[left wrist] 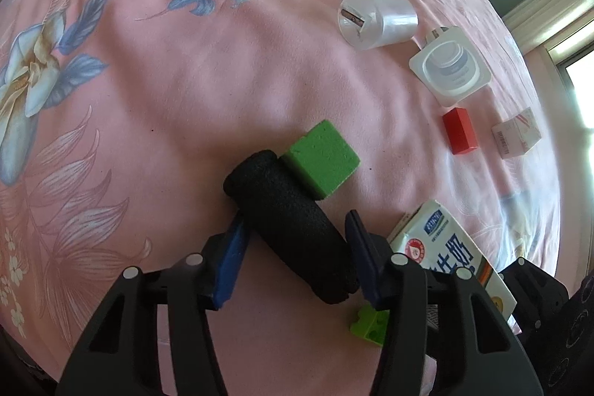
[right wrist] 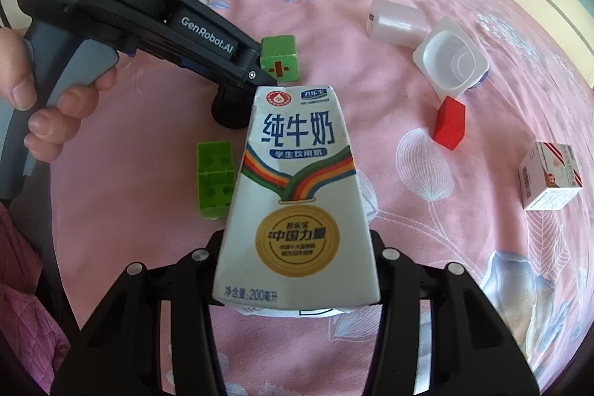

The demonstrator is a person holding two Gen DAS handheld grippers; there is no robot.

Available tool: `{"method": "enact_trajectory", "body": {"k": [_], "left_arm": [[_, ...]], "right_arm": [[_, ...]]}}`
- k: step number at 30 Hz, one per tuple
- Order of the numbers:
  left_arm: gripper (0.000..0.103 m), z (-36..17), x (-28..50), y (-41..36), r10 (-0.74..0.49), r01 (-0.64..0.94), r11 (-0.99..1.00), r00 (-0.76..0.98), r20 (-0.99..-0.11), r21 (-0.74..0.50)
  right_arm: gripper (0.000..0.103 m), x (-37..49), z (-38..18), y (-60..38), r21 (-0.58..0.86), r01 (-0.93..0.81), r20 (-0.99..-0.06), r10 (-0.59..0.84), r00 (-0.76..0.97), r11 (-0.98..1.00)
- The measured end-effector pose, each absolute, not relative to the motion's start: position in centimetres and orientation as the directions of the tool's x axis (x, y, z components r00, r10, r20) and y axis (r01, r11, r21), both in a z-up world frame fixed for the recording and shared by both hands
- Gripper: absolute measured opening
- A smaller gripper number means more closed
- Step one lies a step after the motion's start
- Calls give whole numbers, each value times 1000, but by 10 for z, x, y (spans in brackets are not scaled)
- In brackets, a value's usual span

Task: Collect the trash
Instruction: 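Grasp the black foam tube with left tool while right tool grasps the white milk carton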

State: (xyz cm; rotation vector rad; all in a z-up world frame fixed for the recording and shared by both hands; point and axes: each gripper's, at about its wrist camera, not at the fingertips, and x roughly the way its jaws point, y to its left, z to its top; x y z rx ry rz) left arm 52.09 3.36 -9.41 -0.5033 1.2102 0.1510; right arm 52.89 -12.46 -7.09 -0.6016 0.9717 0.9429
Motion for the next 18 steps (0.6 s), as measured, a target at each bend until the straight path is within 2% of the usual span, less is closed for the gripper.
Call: {"method": "enact_trajectory", "body": {"k": [7, 11, 18], "left_arm": [[52, -90, 526, 17, -97, -262, 945, 354, -930, -198], [51, -82, 524, 11, -110, -194, 963, 349, -931, -187], [50, -39, 486, -13, -105, -19, 992, 402, -910, -123]], "right_arm": [[48, 510, -62, -160, -30, -797, -857, 395, 332, 603], [48, 496, -51, -181, -20, -737, -831, 398, 388, 676], [48, 461, -24, -212, -9, -627, -808, 363, 464, 779]]}}
